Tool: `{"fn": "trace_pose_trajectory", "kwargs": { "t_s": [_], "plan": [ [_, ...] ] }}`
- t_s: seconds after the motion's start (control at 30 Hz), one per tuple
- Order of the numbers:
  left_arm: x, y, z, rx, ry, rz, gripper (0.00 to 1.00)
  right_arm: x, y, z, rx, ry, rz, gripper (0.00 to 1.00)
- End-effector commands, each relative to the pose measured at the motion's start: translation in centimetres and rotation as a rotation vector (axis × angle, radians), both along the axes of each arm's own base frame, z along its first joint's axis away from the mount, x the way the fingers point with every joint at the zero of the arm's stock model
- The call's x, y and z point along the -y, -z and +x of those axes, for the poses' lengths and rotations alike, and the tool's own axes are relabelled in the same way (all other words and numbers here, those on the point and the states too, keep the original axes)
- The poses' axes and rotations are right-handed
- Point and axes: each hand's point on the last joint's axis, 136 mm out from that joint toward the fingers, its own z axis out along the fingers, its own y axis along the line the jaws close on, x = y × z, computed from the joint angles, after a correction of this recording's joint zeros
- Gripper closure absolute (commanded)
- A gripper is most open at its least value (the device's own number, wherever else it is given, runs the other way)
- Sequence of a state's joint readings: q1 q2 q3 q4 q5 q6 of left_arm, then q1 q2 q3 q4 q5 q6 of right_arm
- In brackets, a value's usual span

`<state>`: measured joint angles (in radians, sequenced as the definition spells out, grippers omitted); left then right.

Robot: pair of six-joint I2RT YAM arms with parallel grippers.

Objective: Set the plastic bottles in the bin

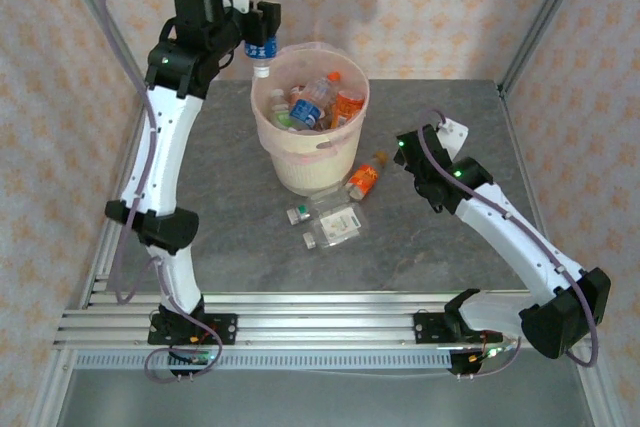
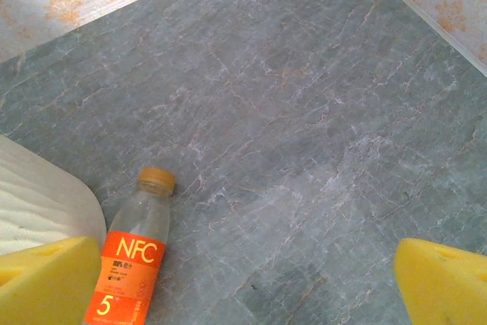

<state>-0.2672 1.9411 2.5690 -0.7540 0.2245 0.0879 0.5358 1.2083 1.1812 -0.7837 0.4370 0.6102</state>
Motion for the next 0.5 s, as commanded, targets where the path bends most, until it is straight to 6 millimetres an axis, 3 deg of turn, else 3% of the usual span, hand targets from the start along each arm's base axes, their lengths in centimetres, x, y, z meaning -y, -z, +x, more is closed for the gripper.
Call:
{"fn": "trace_pose_trajectory", "kwargs": {
  "t_s": [0.0, 0.23, 0.47],
  "plan": [
    [2.3, 3.1, -0.1, -0.077, 0.101, 0.094, 0.47, 0.4, -0.2, -0.3, 0.015, 0.018, 0.015, 0.01],
    [5.0, 6.8, 0.6, -0.109, 0.175, 0.269, 0.47, 0.3, -0.2, -0.2, 0.016, 0.015, 0.022, 0.01],
    [5.2, 10.5, 2.0, -0.155, 0.121, 0.452, 0.47, 0.2, -0.1, -0.2, 0.016, 0.013, 0.023, 0.01]
  ]
}}
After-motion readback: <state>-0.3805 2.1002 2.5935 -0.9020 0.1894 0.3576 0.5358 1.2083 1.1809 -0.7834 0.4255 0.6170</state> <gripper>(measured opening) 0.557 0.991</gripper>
